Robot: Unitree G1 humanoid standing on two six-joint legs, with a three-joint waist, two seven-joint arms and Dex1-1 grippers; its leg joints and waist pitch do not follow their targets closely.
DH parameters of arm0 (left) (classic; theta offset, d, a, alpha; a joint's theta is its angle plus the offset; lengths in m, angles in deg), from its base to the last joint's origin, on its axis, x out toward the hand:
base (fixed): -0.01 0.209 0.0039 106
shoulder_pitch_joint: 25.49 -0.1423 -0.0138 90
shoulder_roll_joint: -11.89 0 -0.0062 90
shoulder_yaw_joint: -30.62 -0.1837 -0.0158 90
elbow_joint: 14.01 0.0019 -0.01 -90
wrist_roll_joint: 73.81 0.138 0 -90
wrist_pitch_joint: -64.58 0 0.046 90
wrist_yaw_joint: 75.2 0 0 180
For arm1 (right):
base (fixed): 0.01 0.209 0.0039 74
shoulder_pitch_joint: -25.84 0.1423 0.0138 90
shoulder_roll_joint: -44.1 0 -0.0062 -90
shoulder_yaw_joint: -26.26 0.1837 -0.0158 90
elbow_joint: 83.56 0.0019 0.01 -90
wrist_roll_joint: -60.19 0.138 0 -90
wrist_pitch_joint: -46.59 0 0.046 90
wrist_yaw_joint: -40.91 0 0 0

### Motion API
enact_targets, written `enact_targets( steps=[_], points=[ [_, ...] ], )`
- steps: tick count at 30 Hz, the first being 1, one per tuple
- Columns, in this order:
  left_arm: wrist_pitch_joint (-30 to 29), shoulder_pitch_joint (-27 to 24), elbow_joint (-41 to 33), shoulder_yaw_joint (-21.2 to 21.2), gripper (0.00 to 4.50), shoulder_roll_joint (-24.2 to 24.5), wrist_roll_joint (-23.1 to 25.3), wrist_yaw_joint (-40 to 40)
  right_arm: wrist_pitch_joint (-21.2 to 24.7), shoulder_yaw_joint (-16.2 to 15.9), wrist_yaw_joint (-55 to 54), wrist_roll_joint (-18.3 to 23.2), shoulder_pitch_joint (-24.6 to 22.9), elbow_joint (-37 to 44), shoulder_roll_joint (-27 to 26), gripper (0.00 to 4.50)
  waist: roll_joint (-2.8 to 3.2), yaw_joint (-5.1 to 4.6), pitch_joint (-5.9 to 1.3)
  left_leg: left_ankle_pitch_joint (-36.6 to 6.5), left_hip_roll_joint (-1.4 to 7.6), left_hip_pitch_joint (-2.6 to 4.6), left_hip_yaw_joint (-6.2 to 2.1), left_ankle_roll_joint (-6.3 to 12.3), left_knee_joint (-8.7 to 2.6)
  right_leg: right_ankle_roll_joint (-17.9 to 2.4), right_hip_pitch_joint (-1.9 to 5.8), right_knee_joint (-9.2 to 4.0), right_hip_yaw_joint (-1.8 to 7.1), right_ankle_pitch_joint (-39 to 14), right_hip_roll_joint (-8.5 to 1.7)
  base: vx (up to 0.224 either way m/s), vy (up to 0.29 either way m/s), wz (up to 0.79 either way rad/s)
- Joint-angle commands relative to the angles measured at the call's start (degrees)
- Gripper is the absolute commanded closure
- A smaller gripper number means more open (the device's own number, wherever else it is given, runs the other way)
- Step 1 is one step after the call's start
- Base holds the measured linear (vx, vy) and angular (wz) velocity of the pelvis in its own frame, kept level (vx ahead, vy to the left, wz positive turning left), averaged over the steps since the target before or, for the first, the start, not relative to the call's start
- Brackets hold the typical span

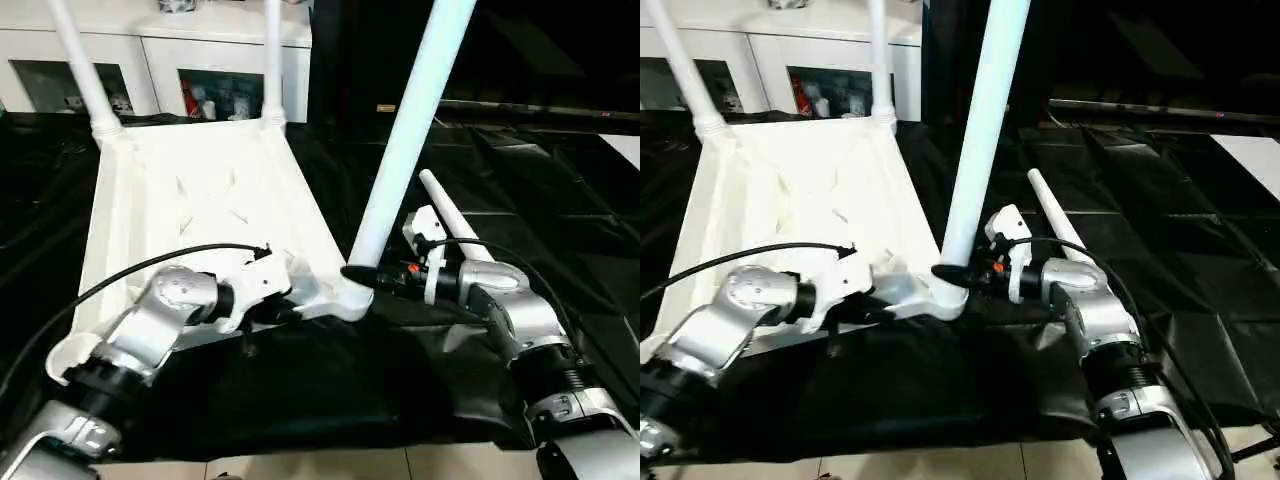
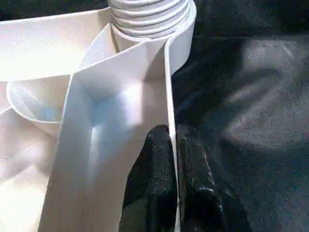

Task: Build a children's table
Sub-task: Insert table leg to table base

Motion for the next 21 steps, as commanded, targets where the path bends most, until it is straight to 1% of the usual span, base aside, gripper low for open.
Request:
enact_targets(
  steps=[1,2,3,4,6,8,10,11,12,14,15,16,18,19,20,21],
  points=[
    [3.4,0.1,-3.1,-0.8,4.50,0.6,-0.7,2.9,3.9,-4.4,2.6,-2.5,-3.2,-3.9,1.6,2.61,0.86,-0.12,-3.33,-15.2,0.41,0.13,0.69,0.70,-3.85,-10.6,2.62,-3.80,2.51,-15.0,-2.96,0.000,0.000,0.00],
    [3.7,-0.1,-3.3,-1.0,4.50,0.8,-0.8,3.4,3.8,-4.8,3.2,-2.7,-3.4,-3.8,1.8,2.61,0.92,-0.04,-3.35,-15.2,0.38,0.15,0.68,0.76,-3.81,-10.7,2.66,-3.74,2.50,-15.0,-2.97,0.000,0.000,0.00],
    [4.3,-0.4,-3.7,-1.2,4.50,1.6,-1.1,5.0,3.4,-5.9,5.2,-3.5,-4.2,-3.3,2.4,2.61,0.91,0.05,-3.38,-15.0,0.40,0.15,0.69,0.82,-3.81,-10.7,2.76,-3.71,2.51,-14.7,-3.03,0.000,0.000,0.00],
    [4.3,-0.4,-3.7,-1.2,4.50,1.6,-1.1,5.0,3.4,-5.9,5.2,-3.5,-4.2,-3.3,2.4,2.61,0.96,0.12,-3.40,-14.7,0.48,0.16,0.71,0.89,-3.81,-10.8,2.82,-3.59,2.57,-14.0,-3.04,0.000,0.000,0.00],
    [4.4,-0.6,-4.0,-1.2,4.50,1.9,-1.4,5.6,3.1,-6.5,5.9,-4.0,-4.7,-2.8,2.7,2.61,1.03,0.17,-3.26,-15.4,0.52,0.24,0.72,0.72,-3.91,-10.9,2.75,-3.64,2.56,-14.5,-3.02,0.000,0.000,0.00],
    [4.2,-0.4,-4.0,-1.1,4.50,2.1,-1.4,5.9,2.5,-6.9,5.8,-4.6,-5.0,-2.7,2.6,2.61,0.94,0.23,-3.33,-15.6,0.51,0.30,0.66,0.39,-3.96,-10.7,2.84,-3.66,2.55,-15.0,-3.06,0.000,0.000,0.00],
    [3.9,0.2,-3.1,-0.8,4.50,1.7,-0.8,4.6,1.0,-6.6,4.2,-5.4,-5.1,-3.5,1.8,2.61,0.81,0.20,-3.34,-16.3,0.51,0.37,0.66,-0.14,-3.99,-10.5,2.78,-3.68,2.58,-15.1,-3.07,0.000,0.000,0.00],
    [3.9,0.2,-3.1,-0.8,4.50,1.7,-0.8,4.6,1.0,-6.6,4.2,-5.4,-5.1,-3.5,1.8,2.61,0.81,0.20,-3.34,-16.3,0.51,0.37,0.66,-0.14,-3.99,-10.5,2.78,-3.68,2.58,-15.1,-3.07,0.000,0.000,0.00],
    [3.9,0.8,-1.9,-0.4,4.50,1.2,0.1,2.8,0.2,-6.2,2.5,-5.6,-5.3,-4.0,1.1,2.61,0.67,0.20,-3.36,-16.9,0.49,0.40,0.63,-0.25,-4.00,-10.2,2.79,-3.77,2.57,-16.0,-3.10,0.000,0.000,0.00],
    [3.9,0.8,-1.7,-0.3,4.50,1.0,0.3,2.4,0.0,-6.1,2.3,-5.6,-5.4,-4.0,1.0,2.61,0.72,0.20,-3.23,-17.7,0.49,0.51,0.62,-0.31,-4.05,-9.8,2.61,-3.96,2.55,-17.4,-3.10,0.000,0.000,0.00],
    [3.9,1.2,-0.5,0.0,4.50,0.6,1.1,0.8,-0.6,-5.8,1.3,-5.7,-5.8,-4.2,0.5,2.61,0.63,0.18,-3.14,-19.2,0.41,0.55,0.57,-0.45,-4.09,-9.0,2.55,-4.27,2.49,-20.3,-3.11,0.000,0.000,0.00],
    [3.9,1.3,-0.2,0.1,4.50,0.5,1.2,0.5,-0.7,-5.7,1.2,-5.7,-5.9,-4.2,0.4,2.61,0.63,0.22,-3.01,-20.3,0.38,0.78,0.56,-0.52,-4.08,-8.4,2.30,-4.66,2.48,-22.7,-3.16,0.000,0.000,0.00],
    [3.5,1.4,0.2,0.4,4.50,0.3,1.4,-0.1,-0.8,-5.7,1.2,-5.5,-6.5,-3.8,0.2,2.61,0.65,0.14,-2.86,-21.7,0.30,0.88,0.48,-0.55,-4.09,-7.5,2.18,-5.02,2.37,-25.7,-3.22,0.000,0.000,0.00],
    [3.4,1.4,0.1,0.5,4.50,0.3,1.3,0.0,-0.8,-5.6,1.2,-5.4,-6.8,-3.5,0.2,2.61,0.56,0.12,-2.76,-22.8,0.27,0.96,0.35,-0.59,-4.09,-6.3,2.13,-5.40,2.28,-28.6,-3.34,0.000,0.000,0.00],
    [3.3,1.4,0.1,0.5,4.50,0.2,1.2,0.0,-0.9,-5.6,1.0,-5.3,-7.0,-3.4,0.1,2.61,0.53,0.02,-2.65,-23.6,0.22,1.06,0.27,-0.56,-4.15,-5.8,2.02,-5.56,2.21,-30.0,-3.33,0.000,0.000,0.00],
    [3.3,1.4,0.1,0.6,4.50,0.2,1.2,0.0,-1.2,-5.3,0.2,-5.4,-7.2,-3.5,0.0,2.61,0.47,-0.10,-2.54,-25.2,0.10,1.35,0.08,-0.48,-4.09,-4.2,1.82,-6.17,1.95,-34.1,-3.42,0.000,0.000,0.00]
  ],
)
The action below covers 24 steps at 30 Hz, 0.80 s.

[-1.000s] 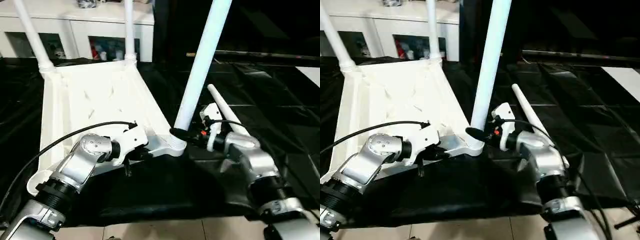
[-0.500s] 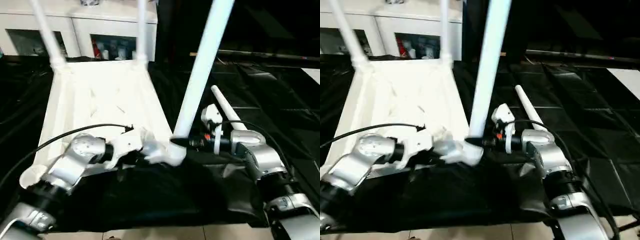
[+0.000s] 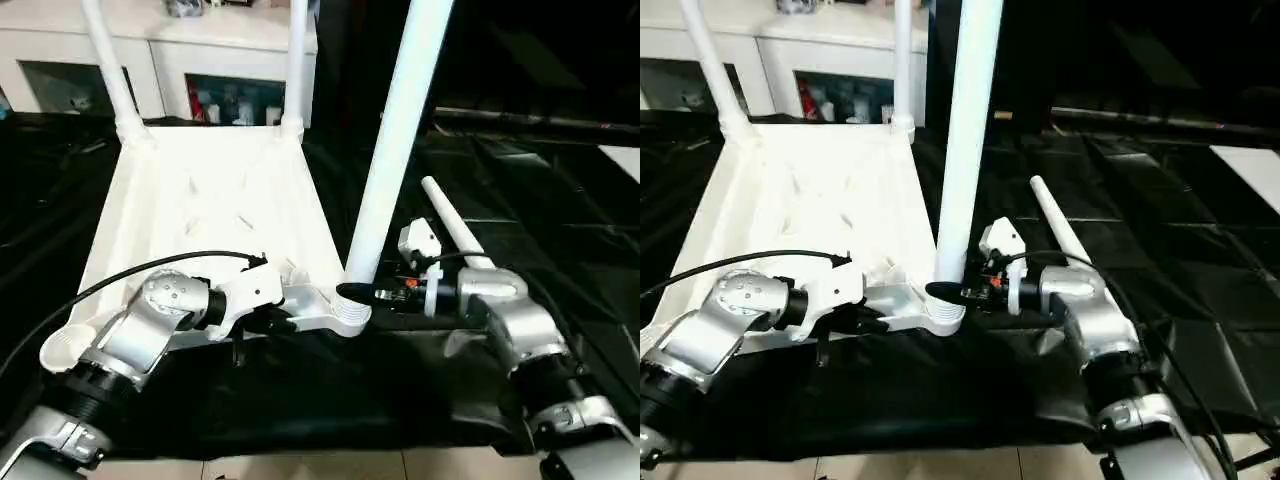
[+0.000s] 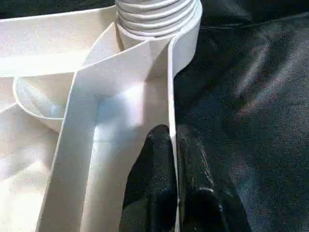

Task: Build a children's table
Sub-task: Insert table leg to table base

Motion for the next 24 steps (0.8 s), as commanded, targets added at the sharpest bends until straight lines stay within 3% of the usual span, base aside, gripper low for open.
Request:
enact_targets(
  steps=[1,6,13,16,19,21,24],
  points=[
    [0.8,2.1,-1.2,0.8,4.50,-0.7,0.1,-1.6,2.3,-2.8,-1.6,-4.2,-3.8,-5.2,0.1,2.61,1.24,-0.31,-2.00,-25.7,0.14,0.64,0.01,-0.49,-4.09,-4.0,1.05,-6.25,1.90,-34.5,-3.40,0.000,0.000,0.00],
    [0.7,2.2,-0.9,0.9,4.50,-1.1,0.3,-2.1,0.5,-1.1,-5.2,-4.1,-4.3,-6.9,-0.8,2.61,1.19,-0.69,-2.03,-27.1,0.14,0.59,-0.34,-0.42,-4.24,-3.8,1.01,-6.43,1.63,-34.8,-3.36,0.000,0.000,0.00],
    [0.9,2.1,-0.5,0.9,4.50,-1.1,0.6,-2.1,-0.3,-1.9,-5.4,-4.7,-5.8,-6.5,-0.7,2.61,1.36,-0.82,-1.88,-29.0,0.11,0.99,-0.57,-0.27,-4.19,-3.0,0.73,-7.10,1.15,-37.2,-3.47,0.000,0.000,0.00],
    [0.9,2.3,0.0,1.0,4.50,-1.1,0.6,-2.3,-1.3,-2.0,-6.3,-5.4,-5.8,-6.9,-1.1,2.61,1.52,-0.94,-2.06,-28.4,0.25,0.64,-0.68,-0.26,-4.59,-3.7,1.21,-6.85,1.20,-34.2,-3.42,0.000,0.000,0.00],
    [0.4,2.5,0.2,1.2,4.50,-1.4,0.5,-2.7,-1.6,-1.5,-9.3,-6.0,-5.2,-8.3,-1.6,2.61,1.58,-1.05,-1.94,-29.0,0.22,0.66,-0.69,-0.41,-4.68,-4.1,1.06,-6.81,1.19,-33.9,-3.35,0.000,0.000,0.00],
    [-0.7,2.7,0.4,1.7,4.50,-2.1,0.3,-3.5,-1.9,0.1,-16.6,-7.2,-3.6,-12.0,-2.9,2.61,1.45,-1.31,-1.86,-29.8,0.09,0.82,-0.75,-0.67,-4.58,-3.8,0.91,-6.99,0.98,-35.6,-3.39,0.000,0.000,0.00],
    [-2.1,3.3,1.0,2.4,4.50,-3.0,0.3,-5.3,-1.8,2.7,-24.7,-7.1,-1.8,-15.6,-4.7,2.62,1.63,-2.63,-1.63,-32.1,-0.16,0.78,-1.33,-1.18,-4.42,-1.3,1.15,-8.08,-0.32,-40.4,-3.57,0.000,0.000,0.00]
  ],
)
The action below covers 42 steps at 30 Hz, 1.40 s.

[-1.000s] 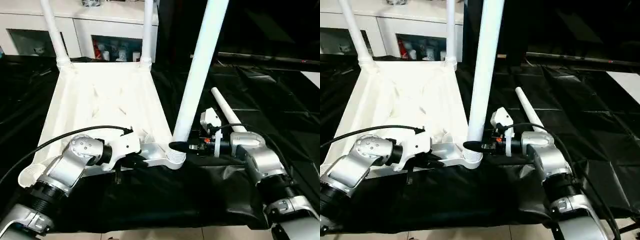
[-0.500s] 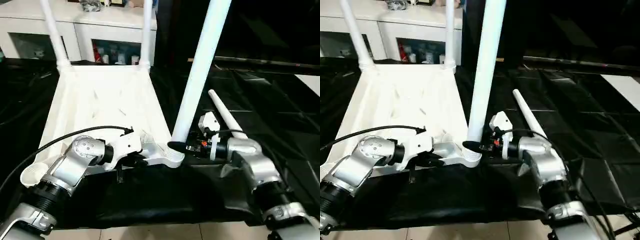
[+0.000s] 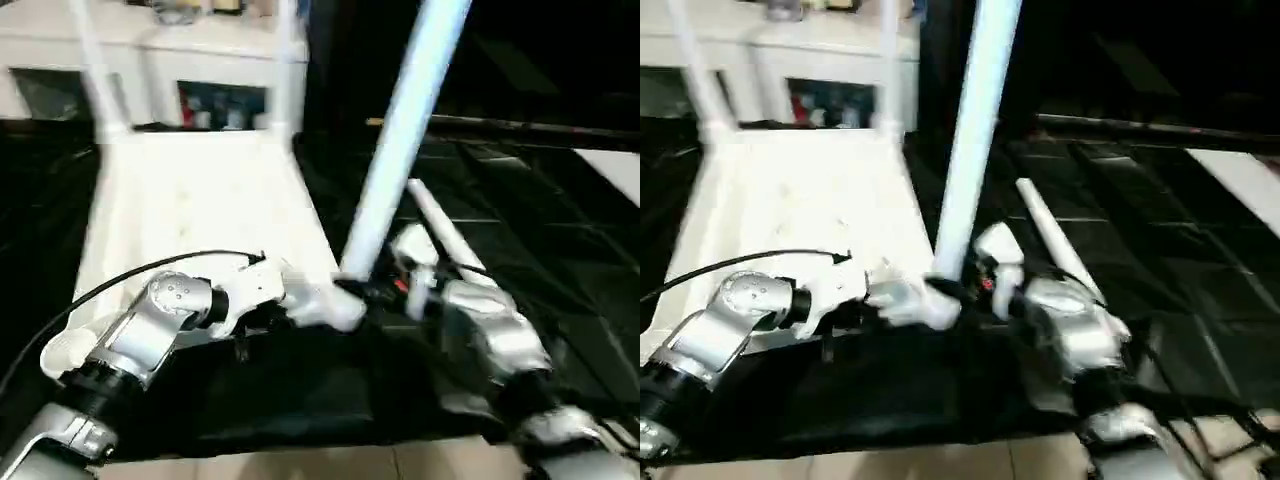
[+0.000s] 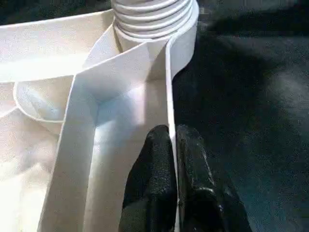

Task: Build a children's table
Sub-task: Insert table leg to table base

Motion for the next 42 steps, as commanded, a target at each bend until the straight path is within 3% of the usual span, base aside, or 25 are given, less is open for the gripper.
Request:
enact_targets(
  steps=[1,3,5,7,8,9,10,11,12,13,14,17,20,21,22,23,24,25,26,27,28,30,31,33,42],
  points=[
    [-0.1,2.2,-1.7,2.0,4.50,-1.1,-0.8,-0.9,3.4,1.4,-10.7,-5.5,-2.3,-10.4,1.0,2.62,1.58,-0.64,-1.66,-32.7,-0.10,0.63,-0.53,-1.19,-4.22,-1.1,0.56,-7.04,0.41,-40.8,-3.57,0.000,0.000,0.00],
    [-1.6,2.9,-0.8,2.6,4.50,-2.0,-0.4,-3.2,3.6,2.9,-15.9,-5.2,-1.2,-12.1,-0.5,2.62,2.16,-1.48,-1.51,-35.3,0.18,0.98,-0.94,-1.17,-4.37,-1.0,0.90,-7.64,-0.90,-39.7,-3.43,0.000,0.000,0.00],
    [-3.6,3.9,0.2,3.4,4.50,-3.3,0.1,-6.2,4.2,4.3,-21.6,-4.7,0.3,-13.9,-2.3,2.62,3.00,-2.09,-1.19,-40.9,1.27,0.38,-1.88,-1.03,-5.79,-1.4,2.61,-6.93,-2.27,-34.9,-3.22,0.000,0.000,0.00],
    [-5.1,4.5,0.5,3.6,4.50,-4.1,0.5,-8.0,4.4,5.2,-25.1,-4.1,1.7,-15.4,-3.5,2.62,3.53,-1.75,-0.74,-47.1,2.81,-1.35,-2.25,-1.14,-8.57,-2.2,4.64,-2.91,-2.13,-29.7,-2.39,-0.039,-0.007,-0.04],
    [-5.4,4.6,0.6,3.6,4.50,-4.2,0.5,-8.3,4.5,5.4,-25.7,-4.0,1.9,-15.7,-3.8,2.62,3.96,0.43,-0.65,-50.8,4.29,-3.52,-1.20,-1.57,-11.49,-4.2,6.13,4.56,0.21,-20.1,-1.86,-0.074,-0.053,0.08],
    [-8.8,5.5,0.8,4.3,4.50,-5.9,1.2,-11.8,4.8,6.9,-30.9,-3.0,4.3,-18.1,-5.8,2.62,3.40,0.95,-0.39,-51.5,4.28,-3.10,-0.08,-1.04,-12.09,-4.1,5.16,5.96,1.37,-18.1,-1.52,-0.074,-0.053,0.08],
    [-8.8,5.5,0.8,4.3,4.50,-5.9,1.2,-11.8,4.8,6.9,-30.9,-3.0,4.3,-18.1,-5.8,2.62,0.43,1.08,-0.31,-43.5,0.26,2.50,1.30,-1.65,-5.70,-1.8,-1.69,-2.77,3.23,-39.9,-2.76,0.035,-0.099,0.22],
    [-10.1,5.8,0.9,4.5,4.50,-6.5,1.4,-13.0,4.9,7.4,-32.5,-2.7,5.1,-19.0,-6.5,2.62,-0.58,0.42,-0.48,-33.9,-2.46,6.67,1.56,-1.51,1.68,-0.2,-6.15,-8.75,1.45,-54.3,-5.00,0.051,-0.092,-0.13],
    [-13.6,6.4,0.7,4.9,4.50,-8.2,2.3,-16.0,5.0,9.0,-37.0,-1.6,7.4,-21.4,-8.4,2.62,-0.62,0.31,-0.25,-19.1,-2.80,3.12,0.74,0.54,4.24,2.0,-3.13,-9.88,2.01,-64.4,-8.18,0.051,-0.092,-0.13],
    [-13.6,6.4,0.7,4.9,4.50,-8.2,2.3,-16.0,5.0,9.0,-37.0,-1.6,7.4,-21.4,-8.4,2.62,0.27,0.99,-2.16,-12.1,-0.90,-2.32,-0.42,-0.66,-0.72,2.5,3.30,-5.58,1.81,-52.6,-7.76,0.047,-0.005,-0.54],
    [-14.6,6.6,0.7,4.9,4.50,-8.7,2.7,-16.9,4.9,9.5,-38.6,-1.1,8.3,-22.3,-9.1,2.62,2.20,0.94,-1.78,-17.5,0.18,-2.47,-1.08,-2.51,-2.68,1.8,2.92,-5.14,-0.54,-42.8,-5.40,0.045,0.035,-0.36],
    [-19.1,7.2,-0.1,4.8,4.50,-11.4,3.6,-21.0,3.8,9.8,-44.4,-1.1,11.9,-25.7,-11.6,2.62,2.80,0.16,-1.49,-26.1,0.82,-0.41,-1.07,-2.62,-3.46,-2.7,1.60,-5.21,-1.18,-31.4,-4.58,0.015,0.012,-0.12],
    [-21.2,7.5,-1.0,4.2,4.50,-12.7,4.6,-23.1,2.7,9.5,-47.3,-2.1,13.9,-27.4,-13.3,2.62,3.34,-0.69,-0.67,-35.6,1.24,0.95,-1.15,-1.76,-3.91,-1.0,1.83,-6.23,-3.31,-33.9,-4.10,0.000,0.000,0.00],
    [-21.9,7.6,-1.5,4.1,4.50,-13.0,4.9,-23.6,2.2,9.4,-48.0,-2.4,14.5,-28.1,-13.7,2.62,3.91,-0.57,-0.62,-40.2,2.78,-0.34,-1.63,-1.25,-5.78,-1.4,3.59,-3.54,-2.78,-29.1,-3.66,0.000,0.000,0.00],
    [-22.6,7.6,-1.7,4.1,4.50,-13.2,5.1,-24.1,1.8,9.4,-48.7,-2.6,14.8,-28.5,-14.0,2.62,4.94,1.36,-0.67,-46.3,5.19,-3.37,-1.49,-0.78,-9.86,-3.7,6.47,5.47,-0.50,-17.0,-2.75,0.000,0.000,0.00],
    [-23.0,7.5,-2.0,4.2,4.50,-13.4,5.3,-24.7,1.5,9.4,-49.1,-2.8,14.9,-28.8,-14.2,2.62,1.84,1.77,0.01,-45.7,4.33,-1.10,0.27,0.32,-10.46,-3.6,3.41,5.35,2.26,-16.4,-2.25,0.047,-0.058,0.14],
    [-23.5,7.6,-2.1,4.3,4.50,-13.5,5.4,-25.4,1.3,9.5,-49.4,-2.9,15.1,-29.1,-14.5,2.62,-0.15,1.21,-0.55,-36.1,-1.01,4.32,1.04,-2.17,-2.21,-1.9,-3.27,-5.20,2.26,-42.3,-4.77,0.047,-0.058,0.14],
    [-23.5,7.6,-2.1,4.3,4.50,-13.5,5.4,-25.4,1.3,9.5,-49.4,-2.9,15.1,-29.1,-14.5,2.62,0.42,1.68,-0.46,-29.6,-1.59,4.10,0.88,-1.82,-0.39,-0.9,-3.37,-6.33,2.86,-49.8,-6.46,0.091,-0.081,0.09],
    [-24.0,7.7,-2.2,4.5,4.50,-13.6,5.3,-26.1,1.0,9.5,-49.8,-3.0,15.3,-29.8,-14.8,2.62,0.13,1.90,-0.71,-23.6,-1.23,2.49,0.65,-1.04,-0.56,-0.1,-1.87,-6.63,3.70,-52.5,-7.17,0.081,-0.034,-0.29],
    [-24.3,7.8,-2.1,4.6,4.50,-13.7,5.3,-26.5,0.8,9.6,-50.0,-3.1,15.6,-30.3,-15.1,2.62,0.01,2.06,-1.73,-14.8,-0.41,-2.15,-0.31,-1.87,-3.24,1.1,2.42,-4.13,3.45,-46.1,-6.42,0.081,-0.034,-0.29],
    [-24.4,7.9,-2.0,4.7,4.50,-13.6,5.2,-26.7,0.6,9.2,-49.7,-3.5,15.7,-30.6,-15.3,2.62,0.78,2.43,-2.57,-9.2,0.26,-2.01,-0.23,-3.75,-3.98,-0.7,2.14,-2.80,2.97,-30.2,-4.84,0.076,0.008,-0.25],
    [-24.6,7.9,-1.9,4.7,4.50,-13.4,5.2,-26.8,0.2,8.9,-49.2,-3.8,15.9,-31.0,-15.6,2.62,1.00,2.24,-2.00,-12.3,0.05,-0.73,0.61,-3.89,-4.06,-4.5,0.68,-2.54,2.81,-20.9,-3.59,0.000,0.000,0.00],
    [-24.6,7.9,-1.9,4.8,4.50,-13.2,5.3,-26.8,0.0,8.8,-49.0,-3.9,16.1,-31.3,-15.7,2.62,0.63,1.61,-1.41,-21.3,-0.41,-0.81,0.52,-3.61,-3.95,-3.3,0.30,-3.55,2.45,-32.1,-3.61,0.000,0.000,0.00],
    [-24.7,7.9,-2.0,4.8,4.50,-13.0,5.3,-26.7,-0.1,8.9,-48.9,-4.1,16.1,-31.5,-15.7,2.62,0.81,1.64,-1.71,-22.8,-0.41,-0.74,0.20,-3.34,-3.99,-1.8,0.45,-4.07,2.24,-36.0,-3.93,0.000,0.000,0.00],
    [-24.9,8.0,-2.2,4.7,4.50,-12.5,4.8,-26.8,-1.0,8.5,-47.1,-5.3,16.7,-32.4,-15.7,2.62,0.79,1.36,-2.16,-19.3,0.12,-1.21,0.48,-3.05,-4.55,-4.8,0.90,-3.13,2.84,-23.4,-3.31,0.000,0.000,0.00]
  ],
)
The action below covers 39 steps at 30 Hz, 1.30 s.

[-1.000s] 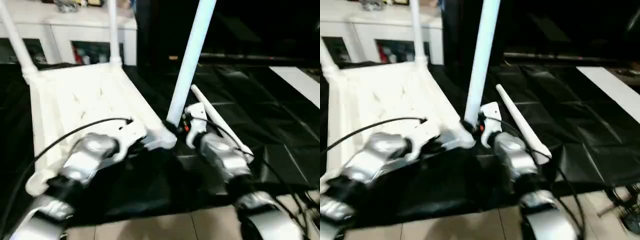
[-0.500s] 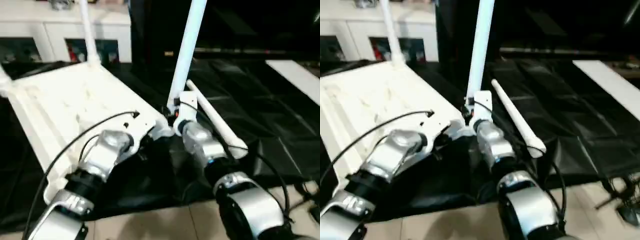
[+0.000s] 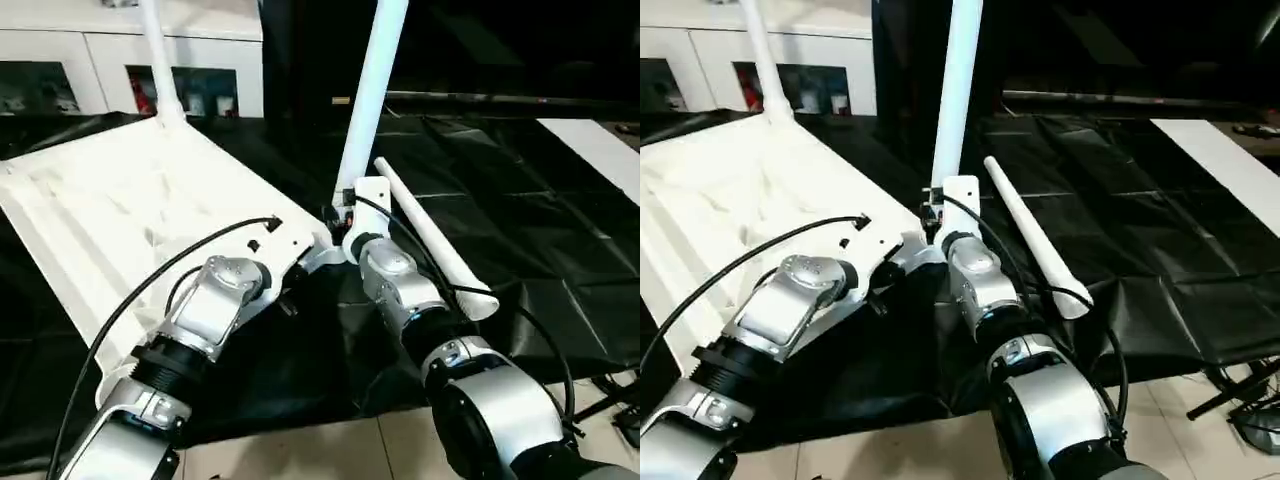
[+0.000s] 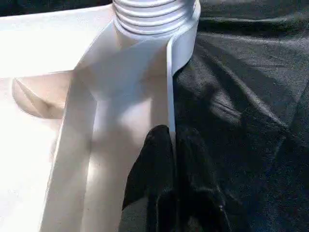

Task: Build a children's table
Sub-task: Insert table leg to table base

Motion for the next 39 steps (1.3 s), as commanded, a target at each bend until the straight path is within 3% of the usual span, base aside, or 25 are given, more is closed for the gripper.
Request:
enact_targets(
  steps=[1,6,9,20,25,27,30,31,37,39],
  points=[
    [-0.1,1.6,-1.1,1.3,4.50,1.5,1.1,-1.9,3.4,-0.1,-0.8,-1.9,-3.6,-6.6,0.9,2.62,1.77,-0.29,-2.65,-18.5,0.01,-0.67,0.86,-1.26,-4.07,-4.4,2.05,-5.49,2.93,-22.0,-3.15,0.000,0.000,0.00],
    [0.1,1.6,-1.1,1.3,4.50,1.7,1.0,-1.7,1.2,-0.1,2.1,-1.7,-3.4,-6.4,0.5,2.62,1.82,-0.08,-2.80,-17.3,0.04,-0.52,1.08,-1.00,-3.95,-5.1,2.08,-5.26,3.28,-20.0,-3.05,0.000,0.000,0.00],
    [0.2,1.6,-1.1,1.2,4.50,1.8,1.0,-1.6,0.4,-0.1,3.6,-1.8,-3.2,-6.2,0.3,1.92,1.79,-0.07,-2.85,-16.1,0.08,-0.54,1.19,-0.96,-3.92,-6.0,2.26,-4.96,3.35,-17.3,-2.91,0.000,0.000,0.00],
    [1.0,2.0,-0.6,1.1,4.50,2.1,0.4,-1.5,-2.6,0.7,7.4,-2.0,-2.3,-5.7,0.1,0.99,1.92,0.00,-3.20,-10.9,0.10,-0.63,1.58,-0.39,-3.54,-8.4,2.89,-4.01,3.54,-9.8,-2.84,0.000,0.000,0.00],
    [3.2,1.7,-0.6,0.9,4.50,3.1,-0.1,0.2,-5.2,-0.6,16.2,-1.9,-2.6,-2.3,1.3,0.57,1.91,-0.08,-3.75,-3.5,0.00,-1.09,1.72,1.34,-2.80,-11.3,3.50,-2.72,3.52,1.9,-2.62,0.000,0.000,0.00],
    [5.4,1.0,-0.9,0.7,4.50,4.0,-0.5,2.1,-4.1,-1.5,22.1,-1.3,-3.9,1.7,3.0,0.37,1.49,-0.04,-3.85,-1.8,-0.08,-1.12,1.85,2.41,-2.61,-12.0,3.74,-2.56,3.50,4.2,-2.58,0.000,0.000,0.00],
    [8.1,0.3,-1.0,0.5,4.50,5.2,-1.0,4.2,-2.0,-2.7,27.9,-0.8,-5.9,6.7,5.4,0.15,1.54,0.07,-3.97,0.7,-0.14,-1.11,1.88,4.19,-2.26,-13.2,3.83,-2.15,3.54,8.7,-2.40,0.000,0.000,0.00],
    [9.1,-0.1,-1.1,0.6,4.50,5.6,-1.6,5.2,-0.8,-3.5,30.6,-0.7,-7.2,9.4,6.9,0.06,1.20,0.04,-3.84,0.0,-0.09,-0.97,2.01,4.62,-2.29,-13.9,3.79,-2.32,3.49,7.5,-2.41,0.000,0.000,0.00],
    [13.4,-2.7,-2.5,0.7,4.50,9.1,-4.6,12.8,6.3,-5.9,41.5,1.2,-14.2,24.5,15.7,0.06,1.34,0.70,-3.50,-2.3,0.01,-0.77,2.08,4.56,-2.41,-12.8,3.90,-2.81,3.60,4.2,-2.47,0.000,0.000,0.00],
    [20.0,-4.1,-2.9,0.0,4.50,11.6,-5.9,18.3,8.2,-7.7,47.9,1.6,-17.4,30.6,19.9,0.06,1.35,0.86,-3.42,-4.5,0.07,-0.69,2.03,4.19,-2.53,-11.9,3.90,-3.15,3.56,0.8,-2.56,0.000,0.000,0.00]
  ],
)
